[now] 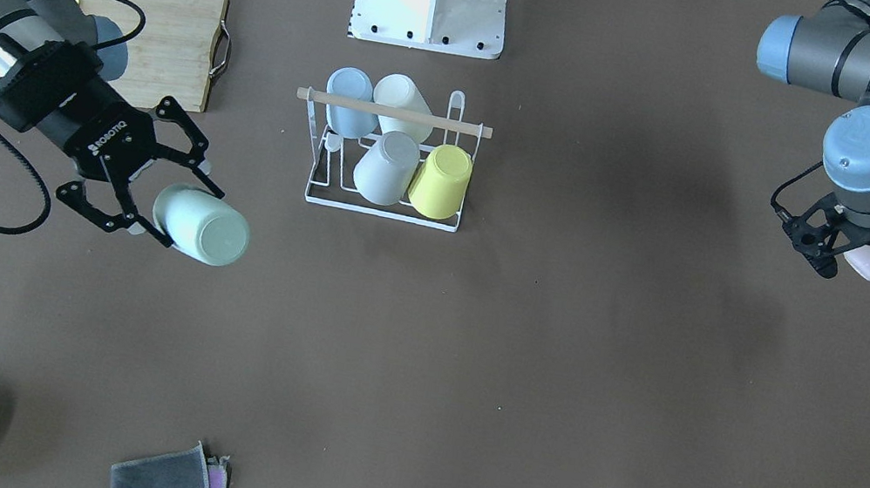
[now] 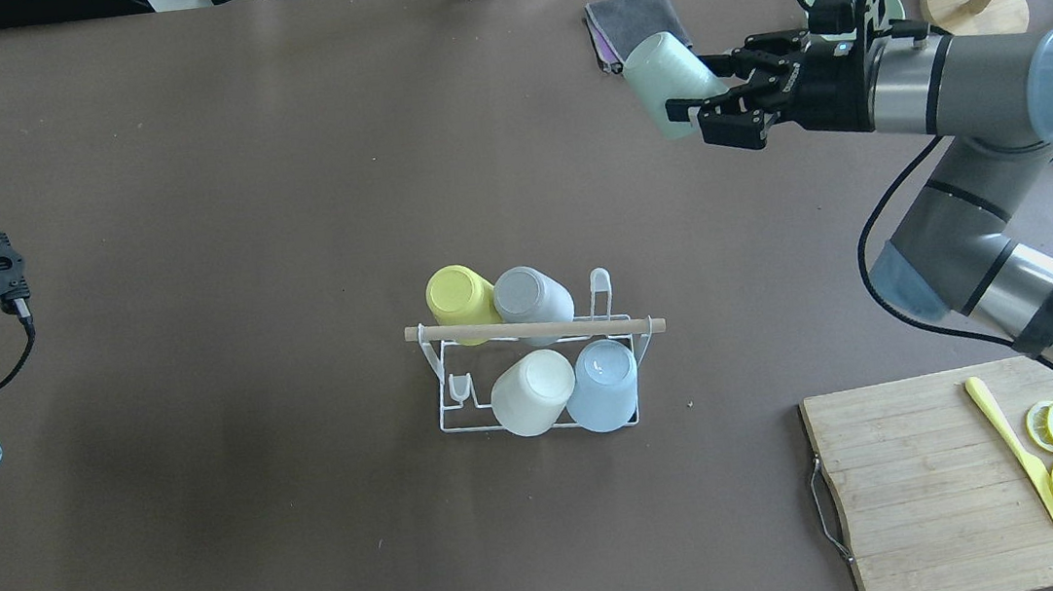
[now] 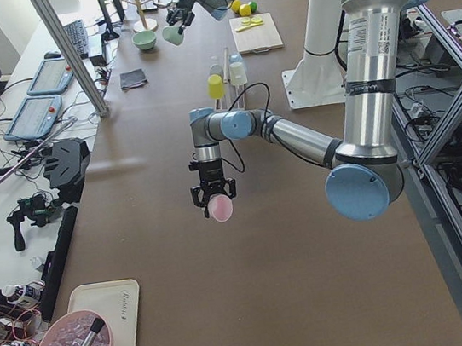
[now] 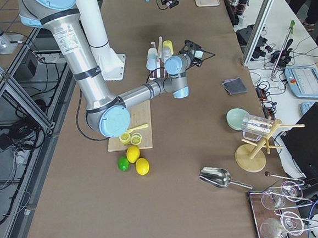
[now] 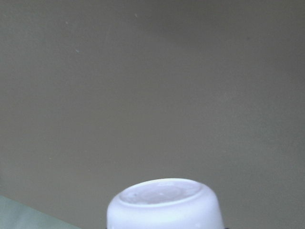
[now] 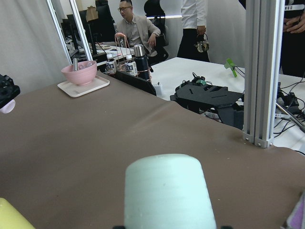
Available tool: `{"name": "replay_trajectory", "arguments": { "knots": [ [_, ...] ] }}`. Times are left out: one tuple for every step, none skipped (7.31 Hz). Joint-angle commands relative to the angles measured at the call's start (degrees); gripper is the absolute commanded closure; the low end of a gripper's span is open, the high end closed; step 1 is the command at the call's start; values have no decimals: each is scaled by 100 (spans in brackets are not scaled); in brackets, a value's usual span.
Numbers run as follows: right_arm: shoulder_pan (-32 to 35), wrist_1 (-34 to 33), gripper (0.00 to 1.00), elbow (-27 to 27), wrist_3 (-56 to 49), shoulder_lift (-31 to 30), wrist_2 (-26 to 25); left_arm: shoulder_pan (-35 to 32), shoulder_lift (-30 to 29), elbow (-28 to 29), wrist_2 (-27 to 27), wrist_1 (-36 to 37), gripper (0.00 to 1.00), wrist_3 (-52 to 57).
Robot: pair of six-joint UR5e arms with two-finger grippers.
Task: Place cup on cup holder
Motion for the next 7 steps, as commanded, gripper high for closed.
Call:
{"name": "replay_trajectory", "arguments": {
  "knots": [
    [-604,527,58,115,177,-62,-988,-150,-523,-11,27,62,28,-110],
    [-719,703,57,115,230,-88,-1176,-324,-847,-141,27,306,29,-128],
    [-851,801,57,159,222,-80,-1447,-361,-998,-499,53,422,29,-137],
    [-974,863,57,194,170,-80,-1476,-352,-1217,-712,114,414,34,-146],
    [-1132,907,57,195,12,-80,-1572,-361,-1445,-818,254,405,37,-242],
    [-1290,907,56,195,-172,-80,-1608,-361,-1448,-976,281,318,49,-304],
    [-1396,916,55,255,-200,-80,-1608,-370,-1439,-1108,290,274,56,-331]
  ]
}}
